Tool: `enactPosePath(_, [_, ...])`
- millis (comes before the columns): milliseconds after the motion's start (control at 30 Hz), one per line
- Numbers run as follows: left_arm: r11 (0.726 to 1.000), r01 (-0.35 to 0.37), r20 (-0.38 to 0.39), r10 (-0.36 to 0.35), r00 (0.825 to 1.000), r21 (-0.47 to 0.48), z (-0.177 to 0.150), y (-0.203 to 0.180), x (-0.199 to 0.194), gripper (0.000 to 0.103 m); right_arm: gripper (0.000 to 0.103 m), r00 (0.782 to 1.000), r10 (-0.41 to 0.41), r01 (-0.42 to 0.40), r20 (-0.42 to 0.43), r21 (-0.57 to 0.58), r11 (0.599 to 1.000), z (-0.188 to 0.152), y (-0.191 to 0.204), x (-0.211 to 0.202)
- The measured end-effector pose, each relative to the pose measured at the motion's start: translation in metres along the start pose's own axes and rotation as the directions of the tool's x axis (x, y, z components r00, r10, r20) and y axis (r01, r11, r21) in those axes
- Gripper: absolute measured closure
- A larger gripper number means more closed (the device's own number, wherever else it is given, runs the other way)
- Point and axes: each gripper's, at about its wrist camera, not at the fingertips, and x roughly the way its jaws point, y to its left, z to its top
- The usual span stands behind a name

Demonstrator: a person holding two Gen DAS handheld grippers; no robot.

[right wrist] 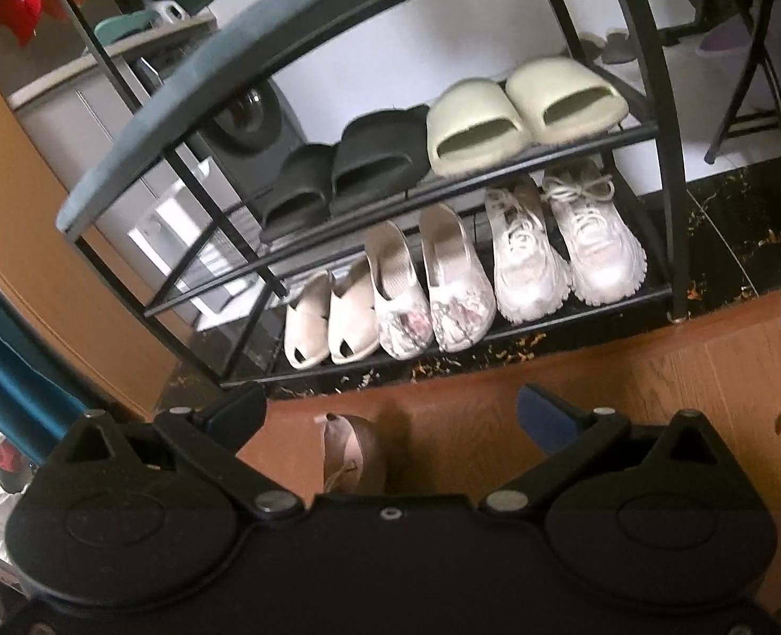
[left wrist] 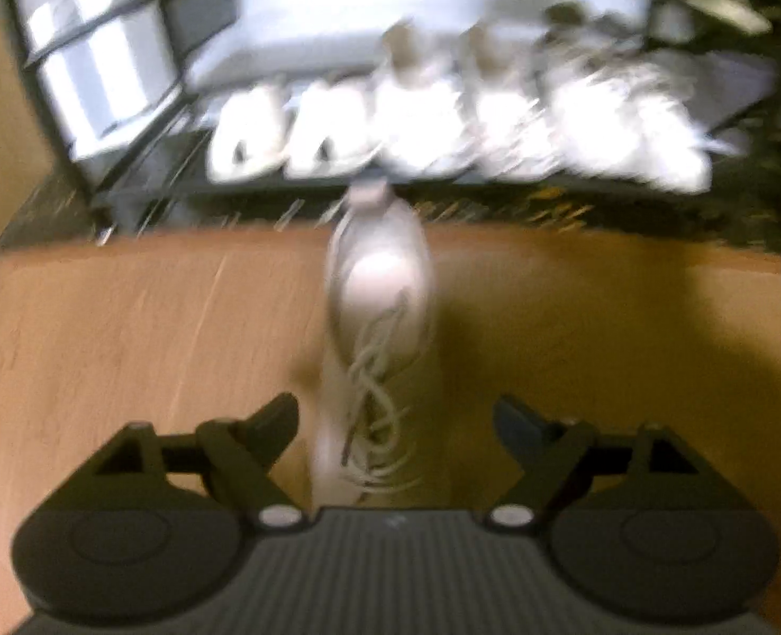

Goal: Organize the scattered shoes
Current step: 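Close the right tool on the beige shoe while the left tool releases it, then carry the beige shoe in the right tool up toward the rack's upper shelf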

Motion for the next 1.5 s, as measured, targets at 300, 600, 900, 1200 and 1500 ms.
enactPosePath(300, [0.998, -0.042, 0.170, 0.051, 0.984, -0.056, 0.007, 0.079, -0.077, 0.003, 0.000, 0.995, -0.028, 0.018, -0.092, -0.107, 0.994, -0.021, 0.011, 0.043])
enactPosePath(600, [0.962, -0.041, 0.219, 0.103, 0.970, -0.271, -0.009, 0.146, -0.081, 0.001, 0.000, 0.991, -0.130, 0.123, -0.044, -0.132, 0.984, -0.018, 0.029, 0.079])
enactPosePath(900, [0.895, -0.078, 0.069, 0.120, 0.990, -0.439, -0.016, 0.171, -0.050, 0.001, 0.000, 0.916, -0.307, 0.305, -0.258, -0.047, 0.951, -0.084, 0.037, 0.134])
enactPosePath(1200, [0.857, -0.083, 0.057, 0.130, 0.990, -0.509, -0.021, 0.184, -0.044, 0.001, 0.000, 0.970, -0.225, 0.199, -0.096, -0.227, 0.953, -0.154, 0.091, 0.166])
enactPosePath(1500, [0.821, -0.077, 0.056, 0.131, 0.990, -0.565, -0.026, 0.194, -0.041, 0.001, 0.000, 0.965, -0.261, 0.246, -0.040, -0.216, 0.945, -0.181, 0.101, 0.213])
